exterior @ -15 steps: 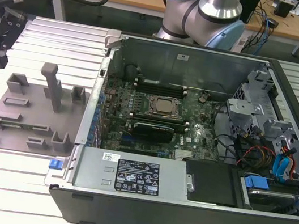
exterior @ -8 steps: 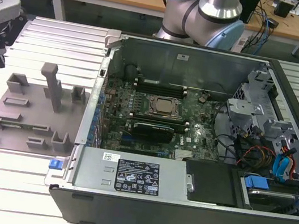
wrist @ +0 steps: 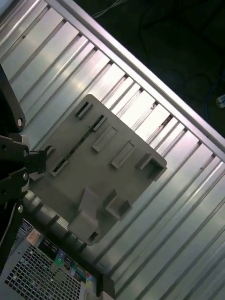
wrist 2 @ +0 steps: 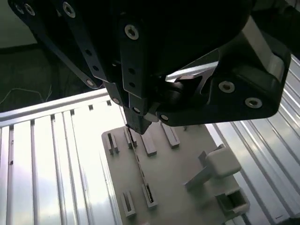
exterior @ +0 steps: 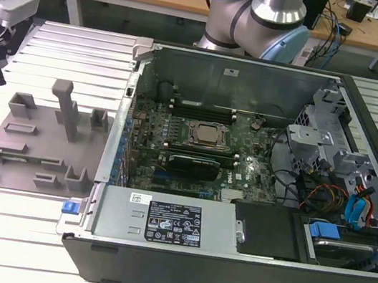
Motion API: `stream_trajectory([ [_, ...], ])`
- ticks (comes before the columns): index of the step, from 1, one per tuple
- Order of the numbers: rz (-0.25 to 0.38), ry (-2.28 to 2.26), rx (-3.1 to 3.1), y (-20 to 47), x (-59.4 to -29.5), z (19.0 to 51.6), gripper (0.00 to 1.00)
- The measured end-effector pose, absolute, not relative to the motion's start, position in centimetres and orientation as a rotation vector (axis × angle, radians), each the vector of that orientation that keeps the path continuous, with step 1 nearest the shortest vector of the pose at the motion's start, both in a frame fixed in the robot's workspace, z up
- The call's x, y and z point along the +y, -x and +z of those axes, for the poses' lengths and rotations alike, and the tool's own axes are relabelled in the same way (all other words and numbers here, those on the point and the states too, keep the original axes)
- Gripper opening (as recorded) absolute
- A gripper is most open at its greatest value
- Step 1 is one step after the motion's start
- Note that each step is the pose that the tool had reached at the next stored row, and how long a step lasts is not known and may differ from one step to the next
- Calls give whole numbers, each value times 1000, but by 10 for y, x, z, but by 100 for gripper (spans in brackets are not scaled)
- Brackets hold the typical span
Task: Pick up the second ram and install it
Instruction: 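Pick up the second ram and move it above second insertion slot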
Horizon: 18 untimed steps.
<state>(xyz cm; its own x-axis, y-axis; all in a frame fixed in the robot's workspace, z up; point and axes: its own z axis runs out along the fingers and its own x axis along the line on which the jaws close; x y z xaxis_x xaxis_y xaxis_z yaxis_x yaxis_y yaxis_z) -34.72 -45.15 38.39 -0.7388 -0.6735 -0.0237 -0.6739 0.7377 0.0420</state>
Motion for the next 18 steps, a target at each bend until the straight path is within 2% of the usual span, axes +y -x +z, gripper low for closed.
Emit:
stream_trajectory([
  [18, 75, 1823, 2564, 347, -452, 384, 8],
])
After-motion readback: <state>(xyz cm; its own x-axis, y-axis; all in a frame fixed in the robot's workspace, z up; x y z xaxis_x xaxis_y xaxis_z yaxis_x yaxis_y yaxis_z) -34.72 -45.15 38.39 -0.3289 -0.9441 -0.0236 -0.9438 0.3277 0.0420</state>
